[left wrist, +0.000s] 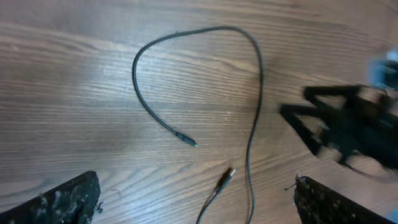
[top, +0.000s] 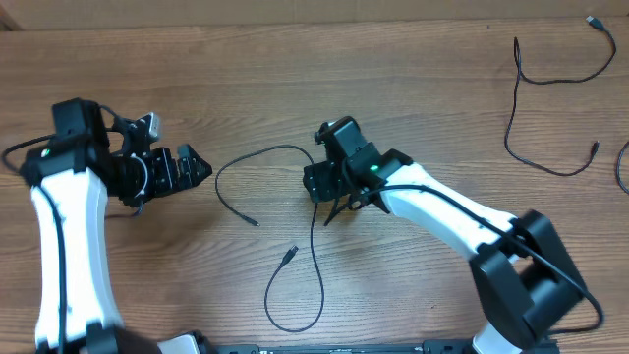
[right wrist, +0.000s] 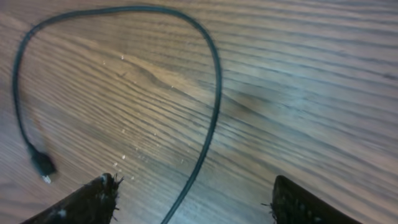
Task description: Untangle cables
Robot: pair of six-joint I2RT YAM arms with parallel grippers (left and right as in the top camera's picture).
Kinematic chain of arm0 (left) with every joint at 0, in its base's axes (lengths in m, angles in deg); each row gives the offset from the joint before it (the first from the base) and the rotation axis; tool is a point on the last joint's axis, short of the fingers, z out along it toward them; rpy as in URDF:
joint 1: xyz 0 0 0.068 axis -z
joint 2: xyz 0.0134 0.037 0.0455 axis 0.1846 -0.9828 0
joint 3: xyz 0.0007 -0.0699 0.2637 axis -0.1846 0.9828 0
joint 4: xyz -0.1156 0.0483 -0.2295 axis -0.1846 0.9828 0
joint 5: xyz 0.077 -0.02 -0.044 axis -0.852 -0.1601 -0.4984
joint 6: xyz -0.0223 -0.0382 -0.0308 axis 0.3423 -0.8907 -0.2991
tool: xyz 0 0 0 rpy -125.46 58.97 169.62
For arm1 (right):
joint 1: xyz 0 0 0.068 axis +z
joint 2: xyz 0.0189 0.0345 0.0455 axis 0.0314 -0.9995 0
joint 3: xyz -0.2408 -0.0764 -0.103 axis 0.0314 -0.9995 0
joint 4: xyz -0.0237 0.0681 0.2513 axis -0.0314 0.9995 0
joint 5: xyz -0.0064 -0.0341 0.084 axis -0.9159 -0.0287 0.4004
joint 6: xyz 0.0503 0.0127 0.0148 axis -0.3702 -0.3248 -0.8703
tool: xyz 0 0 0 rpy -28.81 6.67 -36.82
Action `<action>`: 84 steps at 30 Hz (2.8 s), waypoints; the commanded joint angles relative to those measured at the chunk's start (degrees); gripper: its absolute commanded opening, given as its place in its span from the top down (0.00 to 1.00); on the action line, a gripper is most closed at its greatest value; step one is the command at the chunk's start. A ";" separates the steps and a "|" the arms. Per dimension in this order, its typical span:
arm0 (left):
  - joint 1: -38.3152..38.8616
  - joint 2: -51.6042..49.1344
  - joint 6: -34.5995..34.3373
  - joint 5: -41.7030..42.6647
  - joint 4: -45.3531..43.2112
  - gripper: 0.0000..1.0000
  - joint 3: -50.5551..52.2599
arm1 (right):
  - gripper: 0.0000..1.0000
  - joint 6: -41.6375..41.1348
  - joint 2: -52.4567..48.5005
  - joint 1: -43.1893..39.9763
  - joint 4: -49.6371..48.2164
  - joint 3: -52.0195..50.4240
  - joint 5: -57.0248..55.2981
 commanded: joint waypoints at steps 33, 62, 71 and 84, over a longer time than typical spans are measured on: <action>-0.20 26.32 2.97 -3.30 5.35 0.01 8.83 | 0.96 1.01 -7.85 -6.60 7.76 4.33 -18.45; -0.20 20.41 2.97 -3.30 3.61 0.01 8.83 | 0.31 -18.14 11.47 -14.58 38.03 8.79 15.32; -0.20 19.04 2.97 -3.30 2.64 0.01 8.83 | 0.28 -34.36 11.43 -9.31 37.16 0.70 11.58; -0.20 18.82 2.97 -3.32 2.54 0.00 8.83 | 0.31 -49.09 11.43 5.97 21.94 -13.49 3.80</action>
